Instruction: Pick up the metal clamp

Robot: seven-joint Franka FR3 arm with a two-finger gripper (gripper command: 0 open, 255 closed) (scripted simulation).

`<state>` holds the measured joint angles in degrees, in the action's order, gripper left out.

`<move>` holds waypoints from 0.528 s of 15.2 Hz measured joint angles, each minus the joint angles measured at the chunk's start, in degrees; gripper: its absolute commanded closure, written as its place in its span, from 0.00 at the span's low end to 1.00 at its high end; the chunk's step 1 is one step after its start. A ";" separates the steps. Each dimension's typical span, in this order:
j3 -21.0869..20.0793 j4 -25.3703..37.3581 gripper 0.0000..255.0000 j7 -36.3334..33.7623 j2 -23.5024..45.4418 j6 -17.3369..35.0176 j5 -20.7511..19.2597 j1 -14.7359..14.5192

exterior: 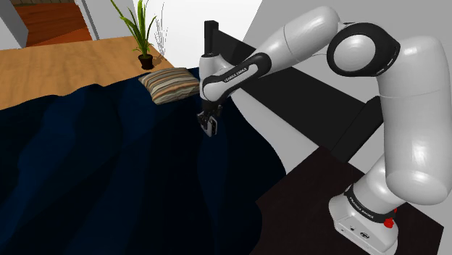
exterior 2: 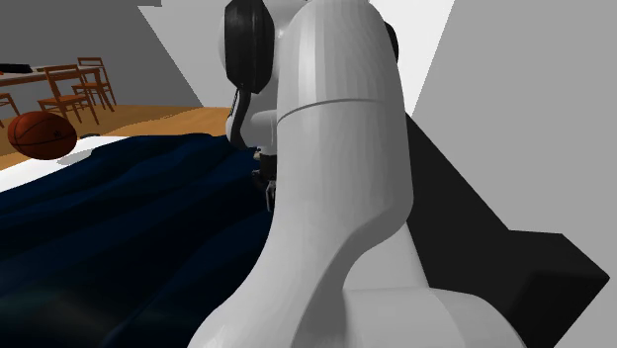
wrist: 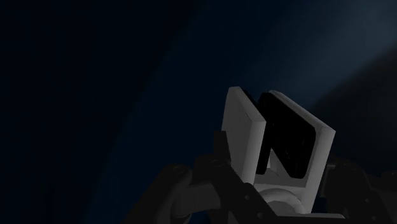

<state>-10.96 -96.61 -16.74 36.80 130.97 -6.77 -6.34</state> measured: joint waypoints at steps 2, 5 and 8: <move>-0.05 -0.18 1.00 -0.06 -0.33 -0.16 0.05 -0.01; -0.22 -0.18 1.00 0.12 -1.55 -1.39 0.29 0.18; -0.46 -0.16 1.00 0.19 -3.09 -2.92 0.59 0.29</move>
<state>-11.42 -96.77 -16.55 33.71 128.04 -6.17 -6.05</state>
